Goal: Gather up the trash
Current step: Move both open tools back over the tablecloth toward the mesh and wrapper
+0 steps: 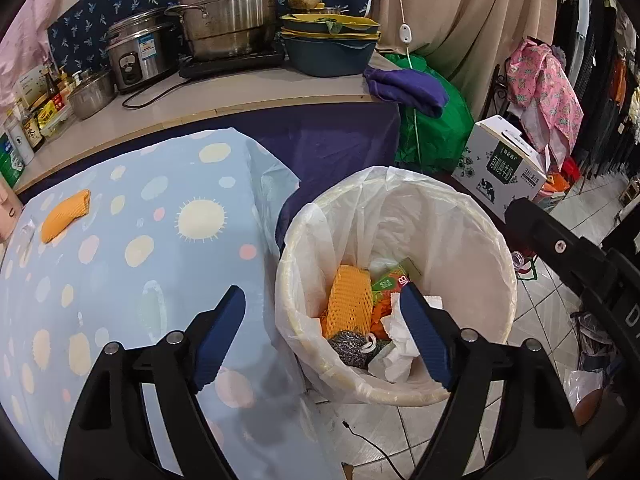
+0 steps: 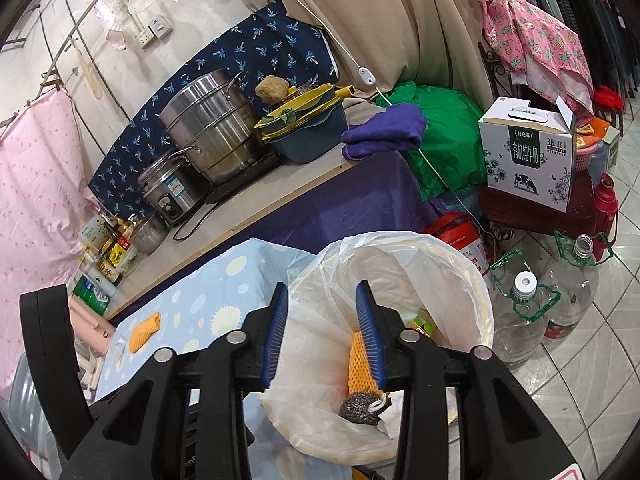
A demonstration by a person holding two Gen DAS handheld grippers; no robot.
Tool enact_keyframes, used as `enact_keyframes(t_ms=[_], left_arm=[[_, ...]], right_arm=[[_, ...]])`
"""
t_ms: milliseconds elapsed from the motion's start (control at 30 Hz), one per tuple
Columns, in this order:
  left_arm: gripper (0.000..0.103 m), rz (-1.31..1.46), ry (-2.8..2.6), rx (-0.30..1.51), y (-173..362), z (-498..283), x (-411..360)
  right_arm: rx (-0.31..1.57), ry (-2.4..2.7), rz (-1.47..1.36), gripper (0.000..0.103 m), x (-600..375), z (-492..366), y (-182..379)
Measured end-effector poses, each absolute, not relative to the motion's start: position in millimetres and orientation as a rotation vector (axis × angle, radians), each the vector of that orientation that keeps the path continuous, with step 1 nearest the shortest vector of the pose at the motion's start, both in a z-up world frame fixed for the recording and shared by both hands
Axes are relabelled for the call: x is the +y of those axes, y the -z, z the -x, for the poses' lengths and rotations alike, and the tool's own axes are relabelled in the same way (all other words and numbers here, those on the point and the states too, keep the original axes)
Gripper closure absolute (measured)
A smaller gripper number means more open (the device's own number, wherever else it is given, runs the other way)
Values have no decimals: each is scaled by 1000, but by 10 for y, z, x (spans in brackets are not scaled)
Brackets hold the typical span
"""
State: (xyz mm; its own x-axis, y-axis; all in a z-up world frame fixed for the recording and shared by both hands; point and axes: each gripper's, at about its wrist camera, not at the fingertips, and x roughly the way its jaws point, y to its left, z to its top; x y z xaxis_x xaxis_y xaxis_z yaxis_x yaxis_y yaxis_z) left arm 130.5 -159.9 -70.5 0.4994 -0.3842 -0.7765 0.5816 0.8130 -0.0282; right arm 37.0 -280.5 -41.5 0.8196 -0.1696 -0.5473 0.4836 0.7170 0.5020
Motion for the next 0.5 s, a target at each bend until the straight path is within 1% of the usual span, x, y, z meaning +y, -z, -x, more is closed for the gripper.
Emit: enact_keyframes(t_ms=[67, 133, 200, 367, 500], left_arm=[[24, -239, 582, 868, 693, -1337, -1525], [23, -226, 573, 869, 685, -1374, -1441], [19, -207, 559, 870, 675, -1424, -1338], [16, -167, 518, 869, 663, -1553, -1039], [14, -132, 466, 871, 672, -1700, -713]], right_arm=[[496, 378, -673, 57, -2757, -399, 405], [501, 372, -665, 54, -2700, -444, 396], [508, 365, -652, 51, -2631, -499, 383], [533, 338, -603, 42, -2387, -693, 354], [558, 297, -567, 39, -2130, -906, 349]])
